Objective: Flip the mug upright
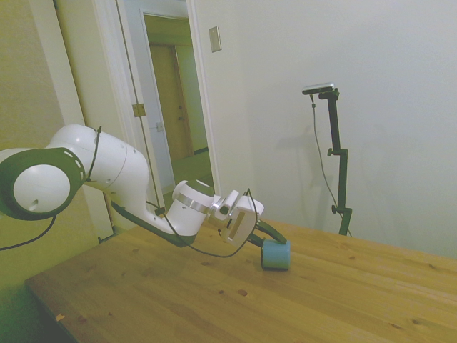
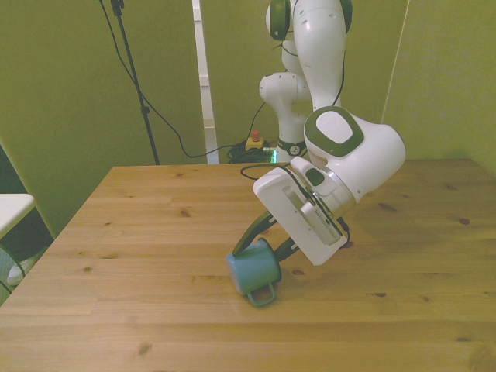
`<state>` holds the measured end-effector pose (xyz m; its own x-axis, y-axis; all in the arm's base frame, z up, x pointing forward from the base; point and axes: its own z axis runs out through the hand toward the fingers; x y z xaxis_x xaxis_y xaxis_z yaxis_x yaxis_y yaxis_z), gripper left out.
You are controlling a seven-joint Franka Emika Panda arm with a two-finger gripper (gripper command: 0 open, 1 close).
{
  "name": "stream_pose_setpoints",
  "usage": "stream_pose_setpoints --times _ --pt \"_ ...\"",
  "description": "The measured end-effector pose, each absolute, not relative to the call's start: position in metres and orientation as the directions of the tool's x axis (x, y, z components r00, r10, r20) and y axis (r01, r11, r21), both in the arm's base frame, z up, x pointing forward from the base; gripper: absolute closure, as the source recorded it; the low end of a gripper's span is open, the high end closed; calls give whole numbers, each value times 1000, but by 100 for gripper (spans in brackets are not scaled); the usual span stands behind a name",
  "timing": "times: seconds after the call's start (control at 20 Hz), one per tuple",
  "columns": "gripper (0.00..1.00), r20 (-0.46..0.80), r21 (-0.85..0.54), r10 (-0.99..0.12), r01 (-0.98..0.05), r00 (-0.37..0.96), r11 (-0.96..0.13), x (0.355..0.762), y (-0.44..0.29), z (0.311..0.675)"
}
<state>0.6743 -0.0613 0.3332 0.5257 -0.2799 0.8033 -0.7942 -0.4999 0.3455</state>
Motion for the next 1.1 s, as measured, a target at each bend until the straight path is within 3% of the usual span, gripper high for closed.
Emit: stream_pose_setpoints --times 0.55,0.75,1.1 --pt "100 807 339 -283 -799 518 -497 677 -61 336" --pt "100 799 306 -335 -816 500 -491 678 -61 346" --pt "100 696 132 -549 -835 462 -534 672 -72 423"
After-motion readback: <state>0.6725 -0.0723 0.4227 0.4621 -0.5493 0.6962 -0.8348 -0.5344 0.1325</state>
